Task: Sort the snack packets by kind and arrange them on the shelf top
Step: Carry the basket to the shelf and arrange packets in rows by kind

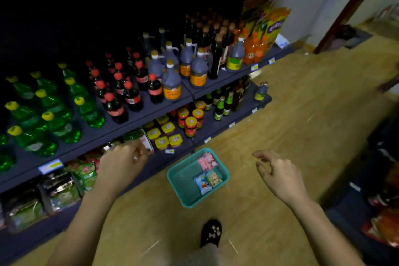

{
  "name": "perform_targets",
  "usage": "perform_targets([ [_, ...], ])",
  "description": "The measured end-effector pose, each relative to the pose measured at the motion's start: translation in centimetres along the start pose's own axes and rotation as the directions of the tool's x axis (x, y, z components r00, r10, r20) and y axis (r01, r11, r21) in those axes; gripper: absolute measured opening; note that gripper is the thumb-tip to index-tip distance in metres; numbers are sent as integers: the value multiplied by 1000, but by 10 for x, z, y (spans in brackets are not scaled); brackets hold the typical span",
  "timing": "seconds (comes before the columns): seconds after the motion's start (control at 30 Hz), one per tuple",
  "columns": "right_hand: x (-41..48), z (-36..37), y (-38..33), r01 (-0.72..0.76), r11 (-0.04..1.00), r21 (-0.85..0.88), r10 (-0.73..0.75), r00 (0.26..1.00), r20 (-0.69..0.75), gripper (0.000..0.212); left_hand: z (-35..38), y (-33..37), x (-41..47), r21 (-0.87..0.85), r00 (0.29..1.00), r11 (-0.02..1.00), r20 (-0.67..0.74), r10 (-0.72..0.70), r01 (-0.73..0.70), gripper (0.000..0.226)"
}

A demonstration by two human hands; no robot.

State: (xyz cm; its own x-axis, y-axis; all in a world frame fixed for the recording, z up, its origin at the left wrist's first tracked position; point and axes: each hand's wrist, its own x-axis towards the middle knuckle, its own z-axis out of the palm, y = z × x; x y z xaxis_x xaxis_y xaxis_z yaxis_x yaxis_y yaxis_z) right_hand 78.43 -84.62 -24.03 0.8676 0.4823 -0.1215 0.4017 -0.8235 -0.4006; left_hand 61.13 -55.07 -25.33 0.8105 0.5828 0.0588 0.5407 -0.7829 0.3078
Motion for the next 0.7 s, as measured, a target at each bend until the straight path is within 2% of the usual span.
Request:
perform_targets([
  [0.17, 66, 18, 41, 47, 998, -49, -37, 982, 183, 26, 51, 33, 21, -5, 974, 987, 159, -158, 161, 15],
  [0.37, 132, 27, 76, 135, 989, -61, -111, 946, 305, 26, 91, 80, 36, 71, 893, 925, 245, -378, 373, 22],
  [0.57, 210, 61, 96, 238, 970, 43, -230, 853, 469, 30, 157, 98, 45, 68, 798, 838, 273, -538, 542, 20],
  [0.7, 258, 113, 110, 339, 941, 9, -287, 780, 556, 28, 227, 103, 60, 85, 715, 784, 357, -601, 615, 22],
])
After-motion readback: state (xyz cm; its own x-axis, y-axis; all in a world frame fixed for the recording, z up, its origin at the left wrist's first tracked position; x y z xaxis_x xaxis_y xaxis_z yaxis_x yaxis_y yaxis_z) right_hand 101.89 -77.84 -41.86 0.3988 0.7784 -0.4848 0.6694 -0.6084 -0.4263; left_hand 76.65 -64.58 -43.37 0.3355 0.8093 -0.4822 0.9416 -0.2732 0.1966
